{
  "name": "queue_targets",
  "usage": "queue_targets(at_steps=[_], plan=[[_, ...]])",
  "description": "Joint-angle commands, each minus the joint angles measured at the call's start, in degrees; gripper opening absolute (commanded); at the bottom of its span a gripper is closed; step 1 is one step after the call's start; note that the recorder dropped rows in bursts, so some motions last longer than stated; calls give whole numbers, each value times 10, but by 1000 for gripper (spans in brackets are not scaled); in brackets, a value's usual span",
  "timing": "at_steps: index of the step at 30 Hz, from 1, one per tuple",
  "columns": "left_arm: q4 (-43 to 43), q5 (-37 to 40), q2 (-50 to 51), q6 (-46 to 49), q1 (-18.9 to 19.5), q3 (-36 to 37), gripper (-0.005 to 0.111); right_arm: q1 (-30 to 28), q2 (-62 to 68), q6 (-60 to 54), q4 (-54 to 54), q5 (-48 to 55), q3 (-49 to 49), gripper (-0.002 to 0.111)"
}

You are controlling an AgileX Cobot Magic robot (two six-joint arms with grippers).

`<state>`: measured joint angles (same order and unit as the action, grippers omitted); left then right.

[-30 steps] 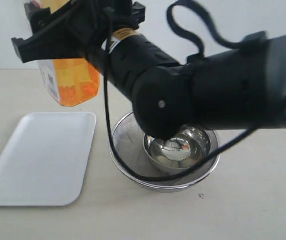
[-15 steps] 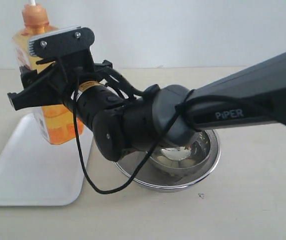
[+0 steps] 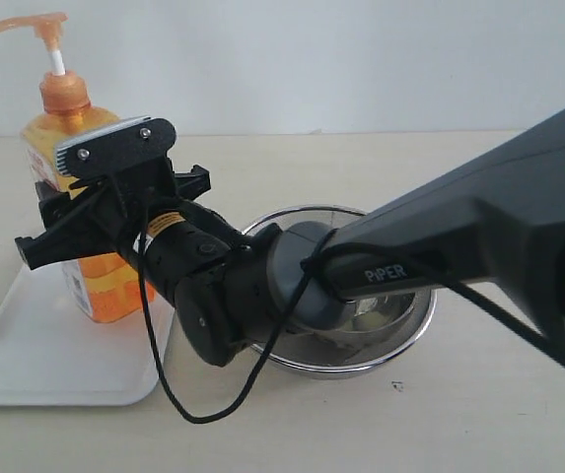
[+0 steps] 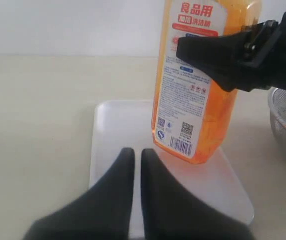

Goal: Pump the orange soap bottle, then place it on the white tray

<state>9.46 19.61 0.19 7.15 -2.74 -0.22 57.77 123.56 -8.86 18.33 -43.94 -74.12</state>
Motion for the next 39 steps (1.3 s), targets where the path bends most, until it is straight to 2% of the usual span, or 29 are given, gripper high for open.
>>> queue_targets(at_steps=[1, 21, 23, 26, 30, 32, 34, 39], plan=[[6, -3, -2, -1, -4, 2, 5, 1, -9, -10, -9, -43, -12, 0], [6, -3, -2, -1, -4, 2, 5, 1, 31, -1, 4, -60, -12, 1], [6, -3, -2, -1, -4, 2, 5, 1, 31, -4, 2, -60, -12, 8], [6, -3, -2, -1, -4, 2, 5, 1, 31, -4, -3, -55, -12, 31], [6, -3, -2, -1, -4, 2, 5, 1, 31, -4, -3, -49, -12, 77], [6, -3, -2, -1, -4, 2, 5, 1, 31, -6, -4, -47, -12, 96], [6, -3, -2, -1, -4, 2, 5, 1, 29, -6, -4, -42, -12, 104], [6, -3, -2, -1, -4, 2, 5, 1, 9, -6, -4, -13, -12, 100]])
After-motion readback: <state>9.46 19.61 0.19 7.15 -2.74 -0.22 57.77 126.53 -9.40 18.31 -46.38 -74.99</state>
